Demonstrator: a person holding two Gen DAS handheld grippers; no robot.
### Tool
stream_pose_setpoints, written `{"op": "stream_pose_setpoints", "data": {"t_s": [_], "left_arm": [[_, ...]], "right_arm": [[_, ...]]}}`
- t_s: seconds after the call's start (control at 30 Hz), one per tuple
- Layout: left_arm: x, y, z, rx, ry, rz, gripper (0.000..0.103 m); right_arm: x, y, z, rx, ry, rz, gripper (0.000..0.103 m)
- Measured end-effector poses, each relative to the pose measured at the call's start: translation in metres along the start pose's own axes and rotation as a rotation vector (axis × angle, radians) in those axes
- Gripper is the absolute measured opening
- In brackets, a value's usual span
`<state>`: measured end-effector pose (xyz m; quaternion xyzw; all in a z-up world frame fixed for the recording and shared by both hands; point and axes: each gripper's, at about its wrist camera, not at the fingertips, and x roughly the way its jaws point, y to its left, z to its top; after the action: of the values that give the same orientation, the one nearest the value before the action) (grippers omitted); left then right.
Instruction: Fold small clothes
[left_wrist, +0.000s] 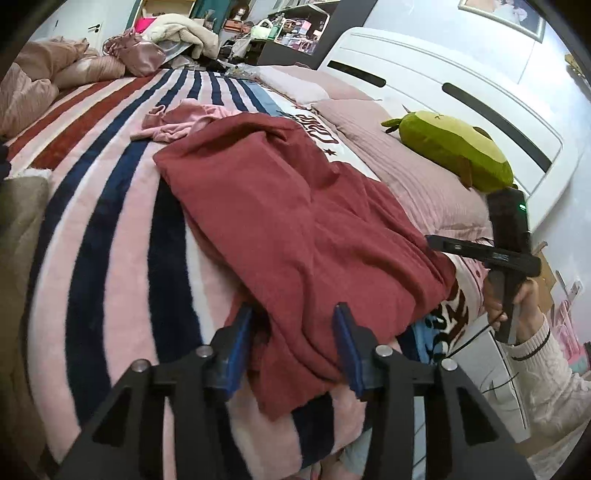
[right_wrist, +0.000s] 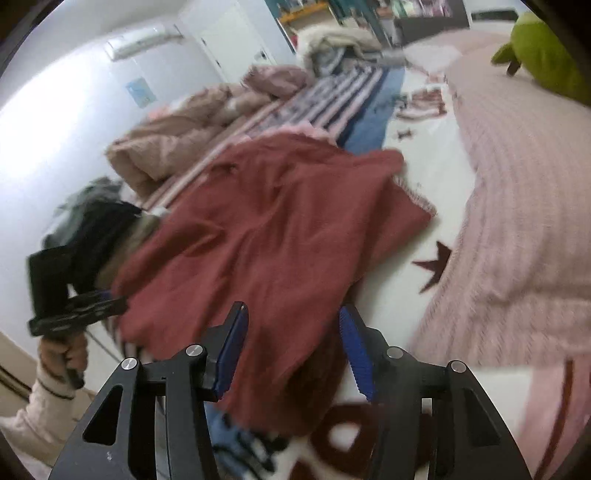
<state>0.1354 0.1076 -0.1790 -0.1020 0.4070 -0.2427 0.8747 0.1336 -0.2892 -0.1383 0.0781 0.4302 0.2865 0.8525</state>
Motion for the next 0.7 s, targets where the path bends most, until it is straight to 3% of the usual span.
{"op": "stream_pose_setpoints", "data": {"t_s": [0.03, 0.1, 0.13, 0.17, 0.23, 0.37, 0.6, 0.7], "left_arm": [[0.003, 0.001, 0.001, -0.008, 0.000, -0.001, 0.040], [0.010, 0.002, 0.004, -0.021, -0.009, -0.007, 0.040], [0.011, 0.002, 0.005, -0.022, -0.015, -0.007, 0.040], [0.012, 0.002, 0.007, -0.022, -0.023, -0.003, 0.032], [0.013, 0.001, 0.010, -0.017, -0.030, 0.000, 0.011], [0.006, -0.003, 0.010, 0.019, -0.032, -0.020, 0.008], [-0.014, 0.003, -0.005, 0.048, -0.023, -0.103, 0.007], [-0.012, 0.008, -0.004, 0.024, -0.017, -0.095, 0.011]], "right_arm": [[0.009, -0.003, 0.004, 0.009, 0.017, 0.024, 0.047], [0.016, -0.001, 0.007, -0.002, 0.002, 0.082, 0.032], [0.016, 0.002, 0.007, -0.017, -0.011, 0.093, 0.017], [0.016, 0.005, 0.008, -0.038, -0.025, 0.098, 0.005], [0.014, 0.009, 0.007, -0.062, -0.039, 0.113, 0.003], [0.005, 0.006, -0.008, -0.056, -0.013, 0.176, 0.000], [-0.018, -0.003, -0.058, -0.007, 0.039, 0.214, 0.001], [-0.025, -0.001, -0.051, -0.046, 0.008, 0.229, 0.004]]}}
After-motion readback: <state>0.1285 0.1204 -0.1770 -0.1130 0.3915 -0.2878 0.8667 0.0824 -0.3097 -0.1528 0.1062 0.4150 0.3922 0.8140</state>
